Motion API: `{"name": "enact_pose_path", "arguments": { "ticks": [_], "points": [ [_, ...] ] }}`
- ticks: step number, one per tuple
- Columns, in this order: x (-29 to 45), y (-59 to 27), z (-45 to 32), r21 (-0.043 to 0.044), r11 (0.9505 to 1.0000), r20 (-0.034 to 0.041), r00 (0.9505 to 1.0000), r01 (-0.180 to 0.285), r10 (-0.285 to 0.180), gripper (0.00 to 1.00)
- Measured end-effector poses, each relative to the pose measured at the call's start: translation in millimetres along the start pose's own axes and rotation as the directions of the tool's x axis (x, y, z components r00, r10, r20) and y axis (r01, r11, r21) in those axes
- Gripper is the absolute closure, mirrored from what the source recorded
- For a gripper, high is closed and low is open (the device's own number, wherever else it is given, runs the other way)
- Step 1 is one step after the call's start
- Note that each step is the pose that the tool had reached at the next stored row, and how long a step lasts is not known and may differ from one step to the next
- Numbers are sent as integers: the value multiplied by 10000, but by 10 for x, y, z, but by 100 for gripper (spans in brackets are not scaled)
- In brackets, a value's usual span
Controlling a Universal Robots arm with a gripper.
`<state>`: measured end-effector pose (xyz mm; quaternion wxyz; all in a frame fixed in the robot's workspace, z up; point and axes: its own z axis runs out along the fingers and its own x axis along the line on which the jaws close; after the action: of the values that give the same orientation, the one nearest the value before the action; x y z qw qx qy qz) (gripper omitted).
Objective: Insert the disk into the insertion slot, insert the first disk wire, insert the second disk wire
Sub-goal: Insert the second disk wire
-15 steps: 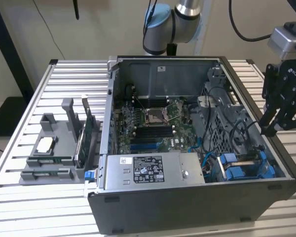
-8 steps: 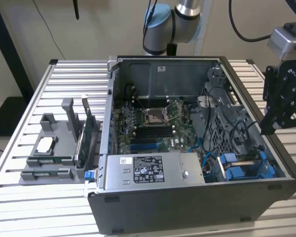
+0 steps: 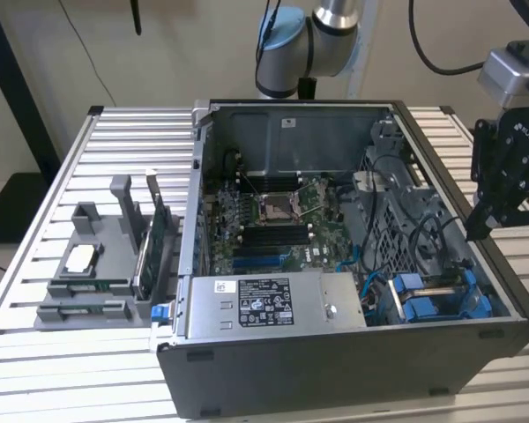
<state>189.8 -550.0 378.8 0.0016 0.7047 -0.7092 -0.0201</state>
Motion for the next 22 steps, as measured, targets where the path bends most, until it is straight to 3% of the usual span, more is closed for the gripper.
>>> {"name": "enact_pose_path", "arguments": {
  "ticks": [7, 12, 22],
  "points": [
    [0, 0, -1, 0, 10000, 1, 10000, 0, 0, 84],
    [-2, 28, -52, 0, 10000, 0, 10000, 1, -1, 84],
    [-2, 268, -80, 28, 10000, 1, 10000, -13, 13, 84]
  ]
}}
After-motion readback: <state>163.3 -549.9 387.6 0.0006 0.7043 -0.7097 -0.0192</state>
